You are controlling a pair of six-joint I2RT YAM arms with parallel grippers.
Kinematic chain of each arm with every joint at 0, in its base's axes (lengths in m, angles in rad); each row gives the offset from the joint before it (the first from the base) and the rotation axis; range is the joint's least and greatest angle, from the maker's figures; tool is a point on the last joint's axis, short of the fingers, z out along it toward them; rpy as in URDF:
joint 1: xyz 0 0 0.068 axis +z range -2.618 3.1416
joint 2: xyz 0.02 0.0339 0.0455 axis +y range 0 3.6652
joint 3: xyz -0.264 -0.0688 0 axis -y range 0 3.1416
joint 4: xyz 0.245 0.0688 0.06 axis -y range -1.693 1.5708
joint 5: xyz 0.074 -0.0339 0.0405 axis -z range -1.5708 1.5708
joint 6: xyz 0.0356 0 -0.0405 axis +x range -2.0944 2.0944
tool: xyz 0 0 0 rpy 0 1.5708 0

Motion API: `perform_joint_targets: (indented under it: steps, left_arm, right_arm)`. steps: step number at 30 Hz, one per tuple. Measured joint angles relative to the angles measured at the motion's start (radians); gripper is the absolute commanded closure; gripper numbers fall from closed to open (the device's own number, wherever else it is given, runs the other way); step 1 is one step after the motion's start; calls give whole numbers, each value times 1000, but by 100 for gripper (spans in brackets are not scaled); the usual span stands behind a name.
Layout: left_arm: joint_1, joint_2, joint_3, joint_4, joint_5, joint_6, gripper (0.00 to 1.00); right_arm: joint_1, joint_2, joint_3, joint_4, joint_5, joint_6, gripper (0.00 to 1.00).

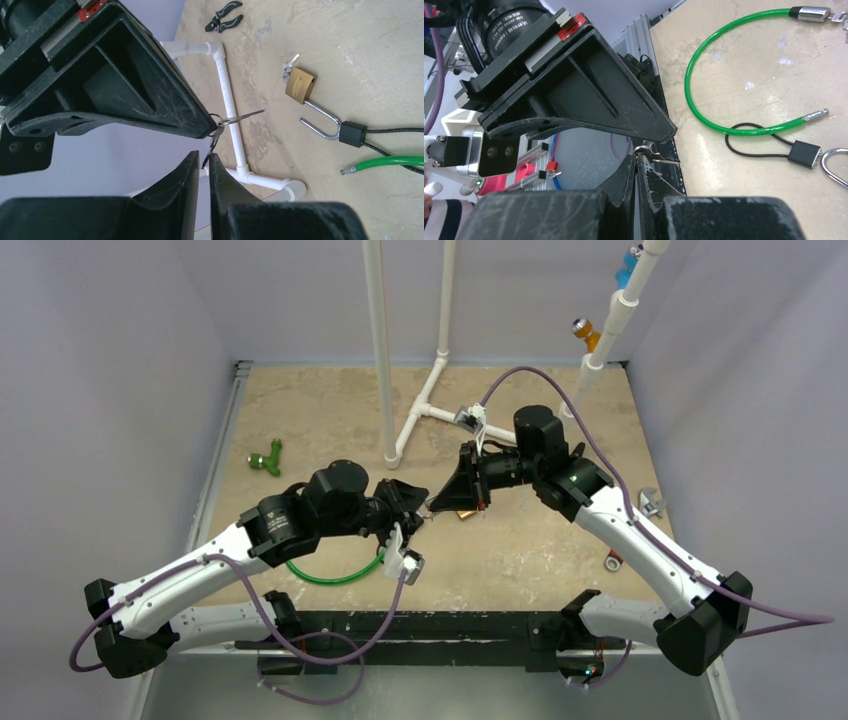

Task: Unlock with the key
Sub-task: Pick up the key from the center of the board.

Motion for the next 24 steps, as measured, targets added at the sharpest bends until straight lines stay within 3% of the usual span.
perform_joint_targets:
  steps: [3,10,24]
  left_arm:
    - [1,0,-2,27,-27,-9,82]
    - [1,-8,-16,65,-52,-28,84]
    - [1,-30,-26,6,-24,-25,79]
  right_arm:
    - [5,0,0,-3,-3,1,100]
    - [9,0,0,-3,-5,3,100]
    - [9,-1,0,-2,-5,3,100]
